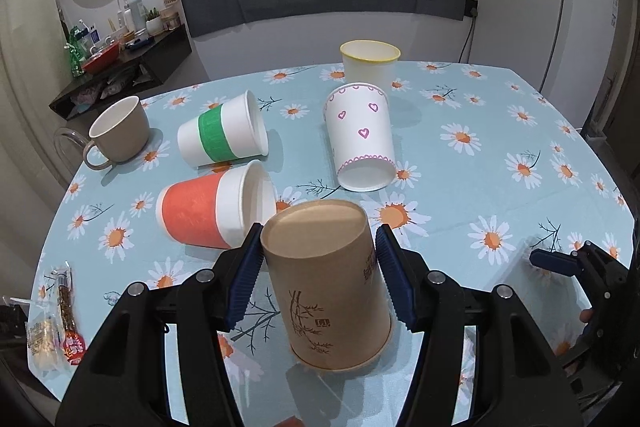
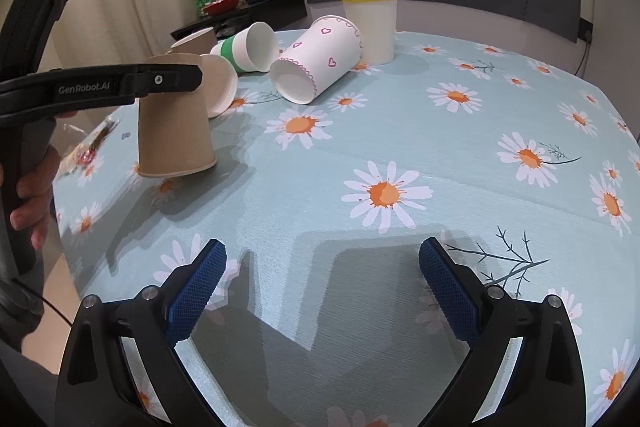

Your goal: Flip cup upside down

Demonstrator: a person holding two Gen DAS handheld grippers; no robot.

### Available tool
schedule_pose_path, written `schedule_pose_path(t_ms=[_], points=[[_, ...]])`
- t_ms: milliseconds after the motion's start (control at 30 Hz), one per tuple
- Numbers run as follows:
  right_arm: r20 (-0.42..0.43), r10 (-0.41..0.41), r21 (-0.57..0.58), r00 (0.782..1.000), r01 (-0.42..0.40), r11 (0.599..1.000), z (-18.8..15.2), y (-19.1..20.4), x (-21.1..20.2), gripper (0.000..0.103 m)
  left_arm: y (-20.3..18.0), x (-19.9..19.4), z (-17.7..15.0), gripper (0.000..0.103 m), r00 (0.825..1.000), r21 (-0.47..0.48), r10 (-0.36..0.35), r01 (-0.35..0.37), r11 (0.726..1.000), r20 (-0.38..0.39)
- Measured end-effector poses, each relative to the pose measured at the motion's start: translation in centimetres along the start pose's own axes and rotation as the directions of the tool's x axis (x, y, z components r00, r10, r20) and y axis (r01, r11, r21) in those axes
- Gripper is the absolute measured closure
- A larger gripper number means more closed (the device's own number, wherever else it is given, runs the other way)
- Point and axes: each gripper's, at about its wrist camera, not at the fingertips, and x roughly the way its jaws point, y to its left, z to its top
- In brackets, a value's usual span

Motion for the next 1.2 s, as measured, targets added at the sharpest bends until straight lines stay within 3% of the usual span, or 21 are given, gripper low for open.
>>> schedule_pose_path(t_ms=[367,433,467,667,833,1200], points=[[-0.001,-0.022,0.005,1.0,0.022,1.0,0.0,0.0,-0.1,0.01,-0.1,-1.3,-2.7,0.045,0.999,0.0,-0.042,0.042,0.999,0.014],[0.001,-0.032,0.005,0.999,0.032,0.999,0.0,0.0,-0.1,0.01,0.0,-1.5,-3.0,0.039,0.998,-0.002,-0.058,0.058,0.998,0.012],[0.001,-0.04,0.005,0.999,0.04,0.999,0.0,0.0,-0.1,0.01,0.1,-1.7,-3.2,0.03,0.998,-0.006,-0.062,0.062,0.998,0.018],[0.003,-0.109,-0.018,0.994,0.109,0.994,0.0,0.7,0.0,0.01,1.1,-2.8,-3.9,0.024,0.991,-0.029,-0.124,0.126,0.992,0.047],[0.005,-0.085,-0.027,0.996,0.085,0.996,0.1,2.0,0.3,0.01,1.6,-3.5,-5.3,0.012,0.982,0.011,-0.175,0.174,0.985,0.066],[0.005,-0.103,-0.072,0.995,0.103,0.992,0.1,5.0,0.7,0.01,5.6,-3.8,-9.0,0.007,0.983,0.028,-0.164,0.163,0.986,0.087]])
